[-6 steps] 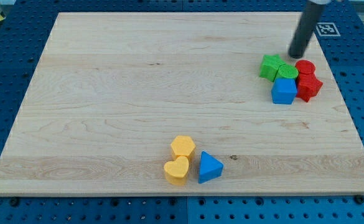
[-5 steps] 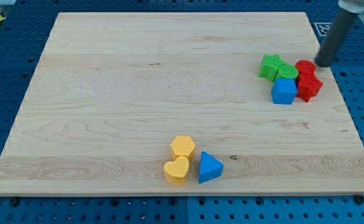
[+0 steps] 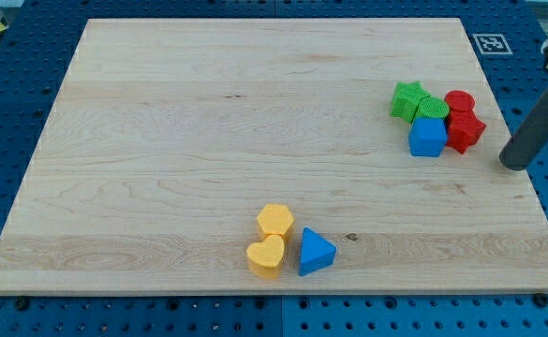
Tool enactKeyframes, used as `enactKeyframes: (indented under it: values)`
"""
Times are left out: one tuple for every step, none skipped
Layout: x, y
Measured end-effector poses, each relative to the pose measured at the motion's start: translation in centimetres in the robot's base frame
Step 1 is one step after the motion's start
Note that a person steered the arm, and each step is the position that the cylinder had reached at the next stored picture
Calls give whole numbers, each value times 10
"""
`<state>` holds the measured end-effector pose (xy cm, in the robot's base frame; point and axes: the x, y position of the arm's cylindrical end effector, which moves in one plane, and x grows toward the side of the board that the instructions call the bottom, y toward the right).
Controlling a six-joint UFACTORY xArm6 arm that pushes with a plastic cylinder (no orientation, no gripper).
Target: Touch the bottom of red star
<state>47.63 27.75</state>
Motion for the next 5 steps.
enactKeyframes:
  values:
    - [-11, -4]
    - [-24, -7]
    - [-23, -26]
    - [-24, -42]
    - [-38, -46]
